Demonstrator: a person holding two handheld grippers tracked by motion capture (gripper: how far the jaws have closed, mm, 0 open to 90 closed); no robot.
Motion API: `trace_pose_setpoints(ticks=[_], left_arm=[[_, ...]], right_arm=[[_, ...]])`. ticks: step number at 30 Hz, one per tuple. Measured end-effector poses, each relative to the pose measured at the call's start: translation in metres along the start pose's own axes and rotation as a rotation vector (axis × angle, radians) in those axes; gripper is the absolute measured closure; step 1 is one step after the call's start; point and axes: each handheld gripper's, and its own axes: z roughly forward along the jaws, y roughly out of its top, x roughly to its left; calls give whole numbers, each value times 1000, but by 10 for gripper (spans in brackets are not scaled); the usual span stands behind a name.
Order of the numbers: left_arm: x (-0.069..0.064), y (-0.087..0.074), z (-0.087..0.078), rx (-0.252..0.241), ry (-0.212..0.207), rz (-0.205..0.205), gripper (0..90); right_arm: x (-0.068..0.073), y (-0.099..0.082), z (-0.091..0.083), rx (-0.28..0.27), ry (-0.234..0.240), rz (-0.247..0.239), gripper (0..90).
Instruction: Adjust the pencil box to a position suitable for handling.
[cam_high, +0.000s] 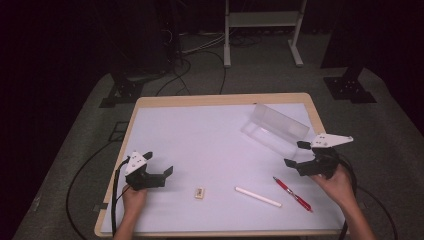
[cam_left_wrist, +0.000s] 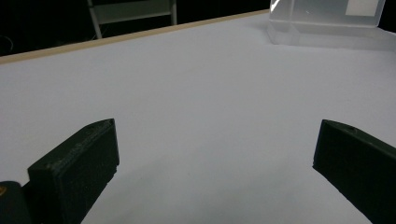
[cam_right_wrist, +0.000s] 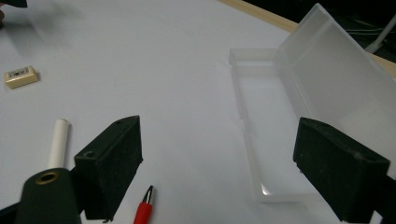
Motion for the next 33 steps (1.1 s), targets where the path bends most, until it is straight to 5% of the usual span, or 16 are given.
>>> trace_pose_setpoints(ticks=[8, 17, 33], left_arm=[[0, 0, 0, -2, -4, -2, 0], [0, 0, 0, -5, -7, -4, 0], [0, 0, 0, -5, -6, -3, 0]], right_arm=[[-4, 21, 29, 53, 12, -50, 158], [-16, 27, 66, 133, 42, -48, 229], [-33, 14, 104, 274, -3, -30, 581]])
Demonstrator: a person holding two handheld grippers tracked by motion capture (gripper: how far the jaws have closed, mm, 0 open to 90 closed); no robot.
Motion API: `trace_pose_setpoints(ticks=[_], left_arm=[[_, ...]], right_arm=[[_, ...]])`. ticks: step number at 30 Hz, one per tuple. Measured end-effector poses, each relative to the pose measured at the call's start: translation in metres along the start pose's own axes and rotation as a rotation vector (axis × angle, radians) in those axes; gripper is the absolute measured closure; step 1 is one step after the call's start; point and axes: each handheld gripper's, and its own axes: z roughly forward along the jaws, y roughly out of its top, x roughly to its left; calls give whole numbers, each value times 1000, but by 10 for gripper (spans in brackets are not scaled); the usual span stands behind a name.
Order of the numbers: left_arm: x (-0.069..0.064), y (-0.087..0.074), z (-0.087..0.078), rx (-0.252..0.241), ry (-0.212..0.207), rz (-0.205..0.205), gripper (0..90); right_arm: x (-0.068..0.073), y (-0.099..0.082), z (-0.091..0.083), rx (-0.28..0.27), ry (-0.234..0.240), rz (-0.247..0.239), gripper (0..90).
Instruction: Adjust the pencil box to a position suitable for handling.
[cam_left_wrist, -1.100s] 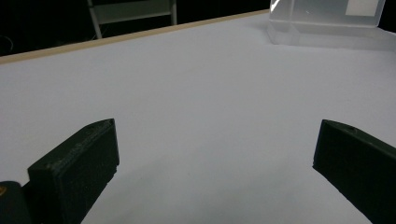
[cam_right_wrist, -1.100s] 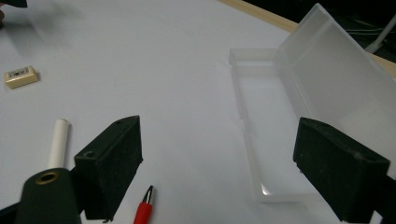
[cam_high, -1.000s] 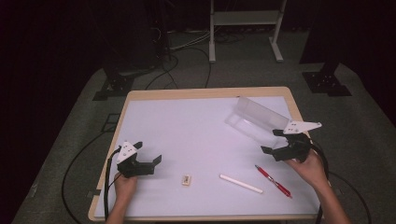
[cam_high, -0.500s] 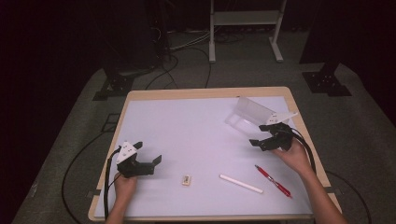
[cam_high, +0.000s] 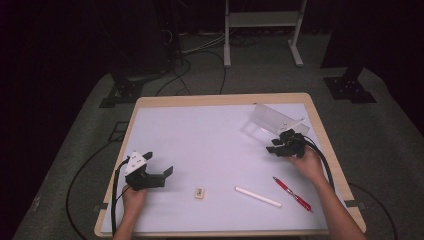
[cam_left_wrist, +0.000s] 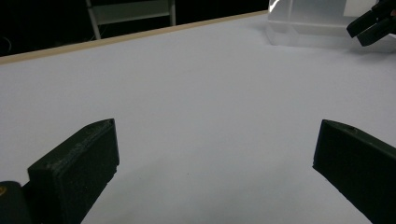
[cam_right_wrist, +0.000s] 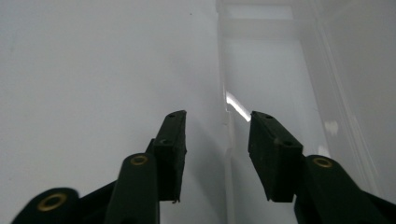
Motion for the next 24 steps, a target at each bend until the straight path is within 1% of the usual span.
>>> trace_pose_setpoints(ticks=[4, 5, 6, 9, 11, 14, 15, 17, 19, 21, 22, 24], left_arm=[[0, 0, 0, -1, -1, 1, 0], [0, 0, 0, -1, -1, 1, 0], [0, 0, 0, -1, -1, 0, 0], [0, 0, 0, -1, -1, -1, 0], [0, 0, 0, 0, 0, 0, 0], [0, 0, 0, 0, 0, 0, 0], [0, 0, 0, 0, 0, 0, 0], [0, 0, 0, 0, 0, 0, 0], [0, 0, 0, 0, 0, 0, 0], [0, 0, 0, 0, 0, 0, 0], [0, 0, 0, 0, -1, -1, 0], [0, 0, 0, 0, -1, -2, 0]], right_arm=[[-2, -2, 7, 25, -12, 16, 637], [-4, -3, 8, 29, -11, 16, 693], [-4, -3, 8, 29, -11, 16, 693], [-5, -4, 10, 35, -12, 26, 766], [-5, -4, 10, 32, -17, 18, 826], [-5, -4, 10, 29, -11, 11, 848], [-4, -4, 11, 26, -15, 4, 849], [-4, -4, 11, 31, -17, 6, 849], [-3, -3, 10, 30, -23, -12, 853], [-3, -3, 9, 25, -26, -13, 856], [-5, -3, 6, 5, -22, -3, 857], [-6, -3, 5, -2, -19, -6, 859]])
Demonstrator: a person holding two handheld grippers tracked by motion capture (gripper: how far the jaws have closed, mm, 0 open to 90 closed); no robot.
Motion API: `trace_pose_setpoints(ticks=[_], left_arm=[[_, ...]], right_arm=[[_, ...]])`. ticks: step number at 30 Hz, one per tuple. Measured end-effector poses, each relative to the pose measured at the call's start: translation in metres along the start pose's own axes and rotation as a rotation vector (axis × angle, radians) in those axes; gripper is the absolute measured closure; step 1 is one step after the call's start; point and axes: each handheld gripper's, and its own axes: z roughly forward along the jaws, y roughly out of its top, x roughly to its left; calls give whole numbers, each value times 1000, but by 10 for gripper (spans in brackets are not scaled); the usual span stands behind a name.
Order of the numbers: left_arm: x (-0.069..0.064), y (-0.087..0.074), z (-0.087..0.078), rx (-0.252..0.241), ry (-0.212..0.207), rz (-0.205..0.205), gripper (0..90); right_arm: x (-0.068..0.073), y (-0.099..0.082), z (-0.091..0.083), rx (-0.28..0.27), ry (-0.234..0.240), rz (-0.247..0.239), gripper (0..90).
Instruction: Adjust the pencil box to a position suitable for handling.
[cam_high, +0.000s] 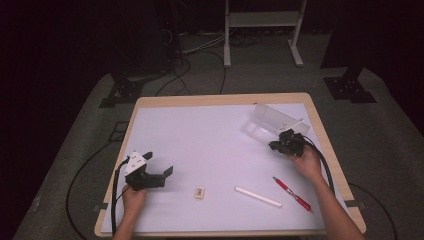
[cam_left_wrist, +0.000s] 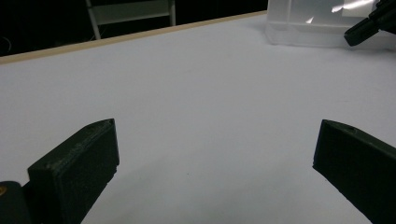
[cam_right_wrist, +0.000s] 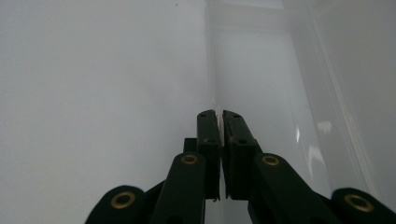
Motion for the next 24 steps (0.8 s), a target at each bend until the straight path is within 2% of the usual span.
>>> trace_pose_setpoints(ticks=[6, 13, 17, 18, 20, 23, 24], left_arm=[[0, 0, 0, 0, 1, 1, 0], [0, 0, 0, 0, 2, 1, 0], [0, 0, 0, 0, 2, 0, 0], [0, 0, 0, 1, 2, 1, 0], [0, 0, 0, 1, 2, 1, 0], [0, 0, 0, 0, 2, 1, 0], [0, 0, 0, 0, 3, 1, 0]], right_arm=[[0, 2, -11, -41, 17, 4, 865], [10, 10, -25, -108, 62, -16, 867], [18, 15, -30, -146, 96, -34, 867], [22, 17, -31, -163, 119, -45, 867], [24, 18, -32, -168, 130, -46, 867], [33, 23, -33, -176, 175, -57, 867], [39, 28, -33, -181, 190, -75, 867]])
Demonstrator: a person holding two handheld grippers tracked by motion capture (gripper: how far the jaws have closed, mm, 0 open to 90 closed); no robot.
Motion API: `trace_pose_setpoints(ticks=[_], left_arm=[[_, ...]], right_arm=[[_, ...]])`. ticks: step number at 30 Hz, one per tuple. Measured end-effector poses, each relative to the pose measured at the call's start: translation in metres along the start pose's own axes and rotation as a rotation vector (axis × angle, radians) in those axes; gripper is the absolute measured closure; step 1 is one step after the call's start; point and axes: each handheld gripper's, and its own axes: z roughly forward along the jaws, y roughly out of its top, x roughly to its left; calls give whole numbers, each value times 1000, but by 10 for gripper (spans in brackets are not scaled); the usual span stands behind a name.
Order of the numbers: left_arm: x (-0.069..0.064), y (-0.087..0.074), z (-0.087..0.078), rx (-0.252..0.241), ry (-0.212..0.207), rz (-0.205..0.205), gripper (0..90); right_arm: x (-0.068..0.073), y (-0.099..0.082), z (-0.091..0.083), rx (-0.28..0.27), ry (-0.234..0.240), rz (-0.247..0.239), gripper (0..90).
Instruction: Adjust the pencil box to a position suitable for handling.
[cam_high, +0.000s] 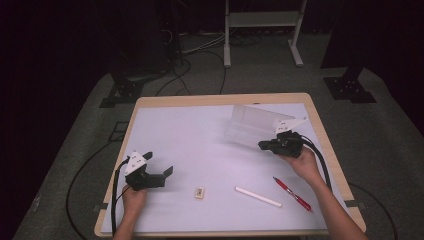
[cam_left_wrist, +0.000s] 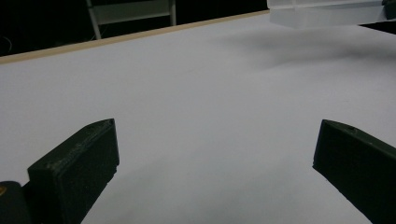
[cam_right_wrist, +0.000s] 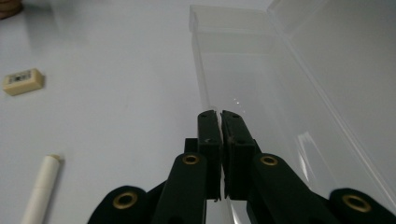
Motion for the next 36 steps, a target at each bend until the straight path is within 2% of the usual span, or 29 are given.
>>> trace_pose_setpoints(ticks=[5, 8, 11, 14, 18, 25, 26, 36], left_arm=[[0, 0, 0, 0, 0, -2, 0], [0, 0, 0, 0, -1, -1, 0], [0, 0, 0, 0, -1, -1, 0], [0, 0, 0, 0, -2, -2, 0], [0, 0, 0, 0, -2, -3, 0], [0, 0, 0, -1, -3, -2, 0], [0, 0, -1, -1, -2, -4, 0], [0, 0, -1, -2, -3, -3, 0]], right_arm=[[12, 10, 7, 5, 40, -36, 866], [25, 16, 19, 21, 73, -71, 866], [29, 18, 24, 35, 89, -77, 866], [36, 18, 37, 62, 118, -92, 866], [39, 18, 45, 70, 141, -91, 866], [47, 13, 63, 114, 186, -99, 866], [47, 12, 65, 108, 203, -91, 865], [52, 7, 76, 152, 243, -85, 863]])
